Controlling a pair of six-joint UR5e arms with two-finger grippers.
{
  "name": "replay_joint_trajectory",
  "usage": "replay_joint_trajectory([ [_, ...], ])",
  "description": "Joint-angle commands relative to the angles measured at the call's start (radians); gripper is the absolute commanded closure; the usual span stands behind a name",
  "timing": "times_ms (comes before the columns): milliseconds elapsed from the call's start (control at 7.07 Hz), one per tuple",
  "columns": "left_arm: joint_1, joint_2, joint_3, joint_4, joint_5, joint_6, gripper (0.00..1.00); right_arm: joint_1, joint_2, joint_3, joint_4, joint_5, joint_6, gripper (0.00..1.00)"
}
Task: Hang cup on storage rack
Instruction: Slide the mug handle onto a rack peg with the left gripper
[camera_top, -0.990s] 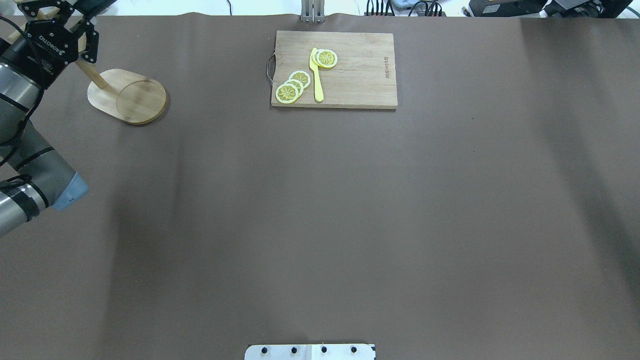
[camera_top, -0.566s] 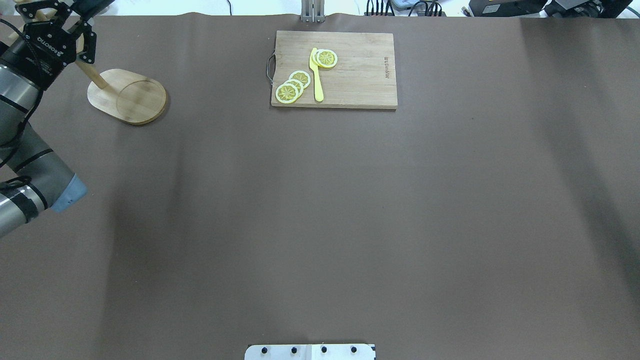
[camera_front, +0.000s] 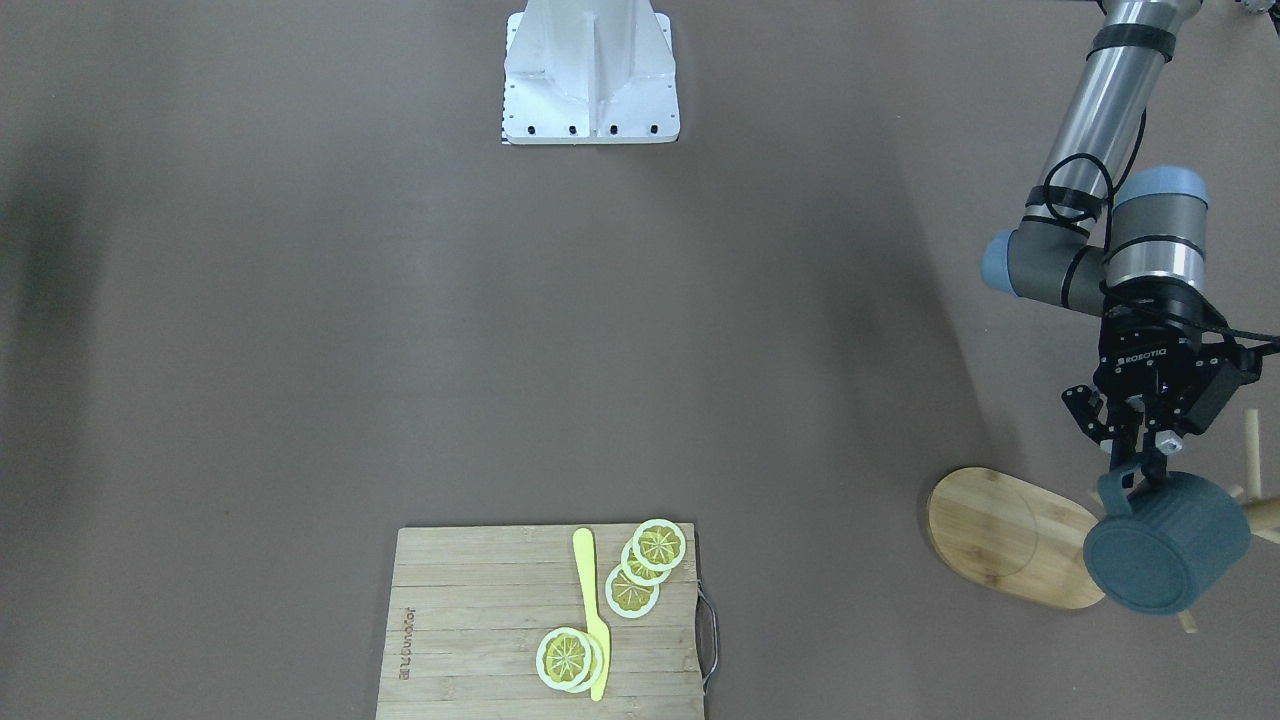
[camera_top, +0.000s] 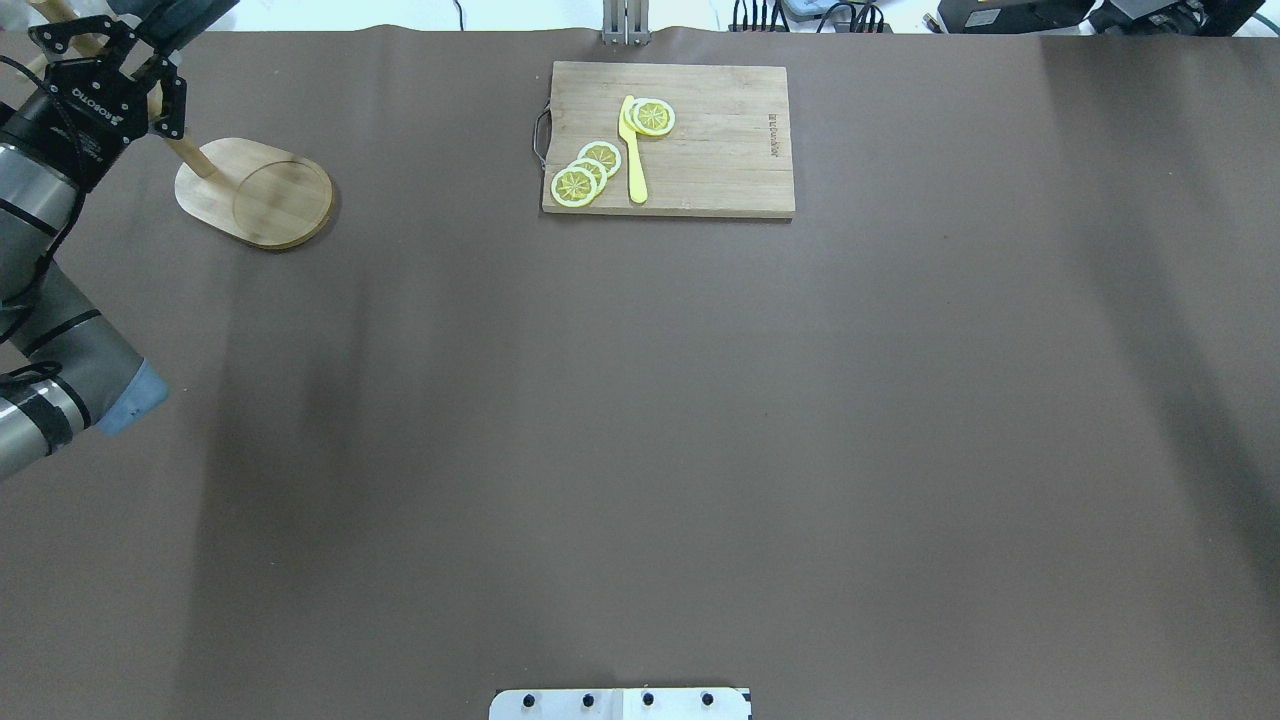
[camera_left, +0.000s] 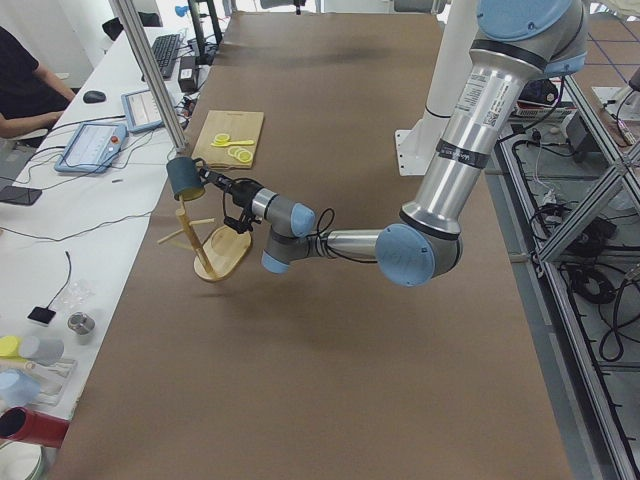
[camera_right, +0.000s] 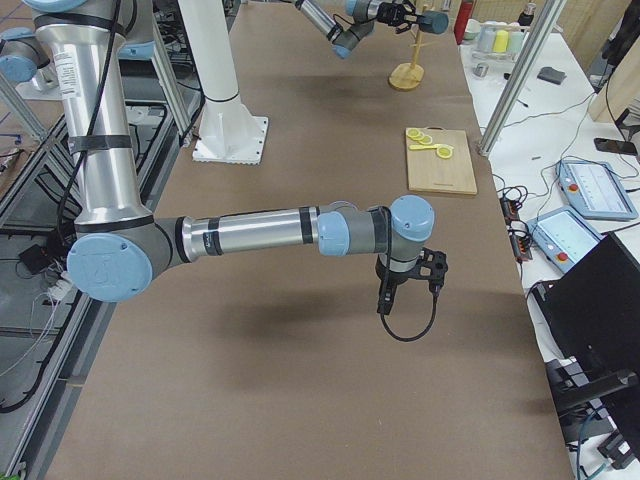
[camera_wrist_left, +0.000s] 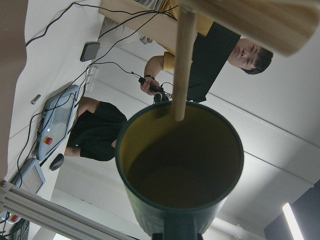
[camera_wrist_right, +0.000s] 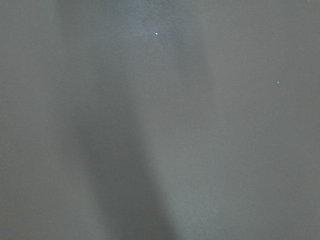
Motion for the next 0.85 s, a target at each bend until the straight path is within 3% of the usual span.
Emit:
replay_joint_trajectory([
  [0, 0.005, 0.007, 0.016, 0.000, 0.003, -0.015, 1.00, -0.001, 0.000, -0.001, 0.001, 0.000, 0.000, 0.00],
  [707, 0.006, 0.040, 0.022, 0.000, 0.003, -0.113, 1.00, -0.001, 0.001, -0.001, 0.001, 0.000, 0.000, 0.00],
])
